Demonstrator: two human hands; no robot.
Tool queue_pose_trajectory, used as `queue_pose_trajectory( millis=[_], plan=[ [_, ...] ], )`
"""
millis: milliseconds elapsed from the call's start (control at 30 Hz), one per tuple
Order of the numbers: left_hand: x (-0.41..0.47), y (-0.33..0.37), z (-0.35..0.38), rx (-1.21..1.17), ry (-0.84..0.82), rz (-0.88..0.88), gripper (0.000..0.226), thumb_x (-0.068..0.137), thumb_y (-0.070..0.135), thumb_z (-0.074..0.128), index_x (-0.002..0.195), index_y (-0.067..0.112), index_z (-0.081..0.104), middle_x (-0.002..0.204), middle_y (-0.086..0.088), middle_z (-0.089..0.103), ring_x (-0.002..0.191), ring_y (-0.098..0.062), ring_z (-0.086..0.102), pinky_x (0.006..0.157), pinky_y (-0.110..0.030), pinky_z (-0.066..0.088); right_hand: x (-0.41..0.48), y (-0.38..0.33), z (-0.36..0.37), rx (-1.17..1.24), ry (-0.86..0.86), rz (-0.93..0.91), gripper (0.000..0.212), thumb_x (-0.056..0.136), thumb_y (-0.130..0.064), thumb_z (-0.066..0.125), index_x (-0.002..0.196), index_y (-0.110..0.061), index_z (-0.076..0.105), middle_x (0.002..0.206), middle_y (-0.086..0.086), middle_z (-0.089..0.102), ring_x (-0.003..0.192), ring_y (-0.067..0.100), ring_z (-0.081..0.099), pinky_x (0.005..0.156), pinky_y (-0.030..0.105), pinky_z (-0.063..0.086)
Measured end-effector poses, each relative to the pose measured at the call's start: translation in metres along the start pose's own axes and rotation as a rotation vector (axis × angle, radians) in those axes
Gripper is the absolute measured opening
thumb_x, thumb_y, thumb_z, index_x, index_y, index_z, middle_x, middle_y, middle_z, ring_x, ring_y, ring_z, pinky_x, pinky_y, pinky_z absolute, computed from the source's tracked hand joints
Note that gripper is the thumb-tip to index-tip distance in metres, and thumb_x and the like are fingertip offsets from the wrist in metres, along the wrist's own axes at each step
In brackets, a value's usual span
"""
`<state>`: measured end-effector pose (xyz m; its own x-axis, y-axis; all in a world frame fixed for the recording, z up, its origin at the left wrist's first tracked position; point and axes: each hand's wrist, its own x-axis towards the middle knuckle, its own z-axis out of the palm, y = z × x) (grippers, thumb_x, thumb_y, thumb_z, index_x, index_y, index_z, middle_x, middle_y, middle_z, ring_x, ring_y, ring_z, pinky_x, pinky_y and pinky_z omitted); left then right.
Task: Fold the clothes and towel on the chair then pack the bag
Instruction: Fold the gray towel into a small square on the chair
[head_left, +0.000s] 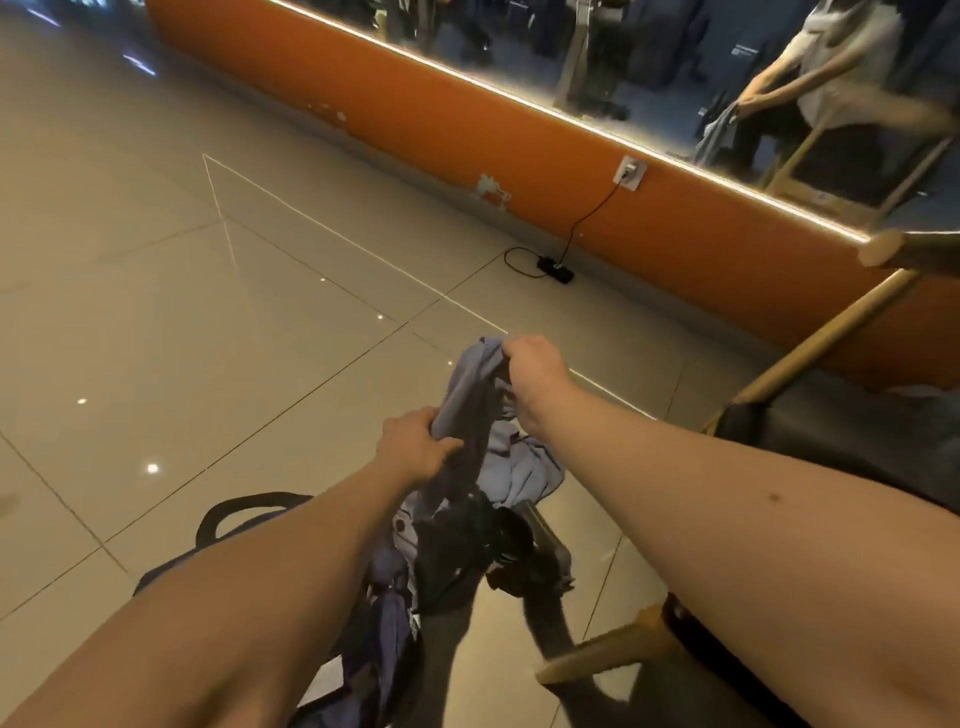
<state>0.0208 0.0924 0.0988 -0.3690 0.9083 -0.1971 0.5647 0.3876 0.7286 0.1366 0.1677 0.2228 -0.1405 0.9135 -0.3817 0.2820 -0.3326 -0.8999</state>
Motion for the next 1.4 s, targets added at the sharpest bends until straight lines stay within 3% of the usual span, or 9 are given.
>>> queue_pose_trajectory(
  millis=[200, 367, 567, 733, 800, 900, 1100, 1233, 1400],
  plan=[
    [-0.059, 0.083, -0.056, -0.136, 0.166, 0.193, 0.012, 0.103, 0.013, 0.047, 0.093, 0.008, 0.051, 0.088, -0.009, 0.054, 0.073, -0.014, 0.046, 0.059, -0.02, 0.033, -0.072, -0.056, -0.057, 0.12, 0.055, -0.08, 0.022, 0.101, -0.017, 0.05, 0.08, -0.018, 0.057, 0.08, 0.002, 0.058, 0.082, 0.02, 0.058, 0.098, 0.052, 0.053],
    [-0.118, 0.157, -0.097, -0.169, 0.197, 0.341, 0.019, 0.105, 0.019, 0.043, 0.089, 0.011, 0.05, 0.082, -0.005, 0.05, 0.075, -0.016, 0.047, 0.059, -0.024, 0.035, -0.139, -0.075, -0.122, 0.085, 0.15, -0.131, 0.017, 0.094, -0.026, 0.061, 0.104, -0.019, 0.073, 0.102, 0.013, 0.072, 0.105, 0.034, 0.066, 0.092, 0.055, 0.057],
    [-0.181, 0.238, -0.124, -0.226, 0.167, 0.406, 0.024, 0.105, 0.024, 0.044, 0.095, 0.007, 0.057, 0.091, -0.011, 0.059, 0.086, -0.026, 0.056, 0.078, -0.04, 0.048, -0.223, -0.085, -0.209, 0.082, 0.094, -0.199, 0.027, 0.1, -0.029, 0.063, 0.126, -0.023, 0.061, 0.119, 0.002, 0.065, 0.11, 0.024, 0.062, 0.094, 0.043, 0.056],
    [-0.22, 0.294, -0.121, -0.165, 0.019, 0.48, 0.026, 0.103, 0.03, 0.05, 0.099, 0.009, 0.064, 0.096, -0.013, 0.068, 0.094, -0.031, 0.065, 0.087, -0.049, 0.054, -0.297, -0.083, -0.281, 0.177, -0.165, -0.208, 0.039, 0.099, -0.038, 0.061, 0.13, -0.015, 0.062, 0.126, 0.005, 0.066, 0.118, 0.025, 0.062, 0.103, 0.043, 0.05],
    [-0.234, 0.315, -0.111, -0.168, -0.058, 0.501, 0.027, 0.102, 0.032, 0.051, 0.104, 0.01, 0.068, 0.1, -0.013, 0.072, 0.098, -0.031, 0.069, 0.092, -0.052, 0.057, -0.316, -0.076, -0.313, 0.037, -0.23, -0.251, 0.05, 0.096, -0.024, 0.068, 0.142, -0.018, 0.05, 0.128, 0.002, 0.059, 0.114, 0.023, 0.061, 0.091, 0.033, 0.058],
    [-0.259, 0.341, -0.088, -0.179, -0.208, 0.497, 0.042, 0.094, 0.048, 0.053, 0.105, 0.014, 0.075, 0.104, -0.008, 0.076, 0.102, -0.028, 0.071, 0.095, -0.049, 0.057, -0.337, -0.056, -0.357, -0.197, -0.135, -0.297, 0.064, 0.088, -0.005, 0.073, 0.143, -0.027, 0.049, 0.129, -0.004, 0.054, 0.112, 0.018, 0.058, 0.083, 0.029, 0.059],
    [-0.293, 0.358, -0.027, 0.294, -0.414, 0.601, 0.065, 0.093, 0.077, 0.042, 0.095, 0.022, 0.076, 0.093, -0.002, 0.075, 0.089, -0.021, 0.071, 0.086, -0.043, 0.057, -0.357, -0.003, -0.421, -0.463, 0.253, -0.357, 0.023, 0.092, -0.012, 0.07, 0.111, -0.023, 0.07, 0.107, -0.004, 0.068, 0.1, 0.011, 0.062, 0.073, 0.023, 0.048],
    [-0.3, 0.355, -0.004, 0.353, -0.656, 0.693, 0.037, 0.083, 0.058, 0.075, 0.101, 0.026, 0.068, 0.093, 0.004, 0.074, 0.085, -0.011, 0.071, 0.075, -0.027, 0.056, -0.361, 0.022, -0.452, -0.208, 0.344, -0.195, 0.01, 0.092, -0.015, 0.07, 0.1, -0.011, 0.075, 0.1, 0.007, 0.071, 0.098, 0.023, 0.066, 0.081, 0.034, 0.055],
    [-0.278, 0.331, 0.036, 0.432, -0.488, 0.84, 0.038, 0.081, 0.03, 0.084, 0.108, 0.027, 0.056, 0.102, 0.004, 0.064, 0.094, -0.013, 0.064, 0.086, -0.038, 0.058, -0.361, 0.058, -0.48, 0.288, 0.096, 0.094, 0.028, 0.097, -0.031, 0.065, 0.111, -0.006, 0.067, 0.102, 0.017, 0.068, 0.095, 0.028, 0.067, 0.086, 0.04, 0.055]
  ],
)
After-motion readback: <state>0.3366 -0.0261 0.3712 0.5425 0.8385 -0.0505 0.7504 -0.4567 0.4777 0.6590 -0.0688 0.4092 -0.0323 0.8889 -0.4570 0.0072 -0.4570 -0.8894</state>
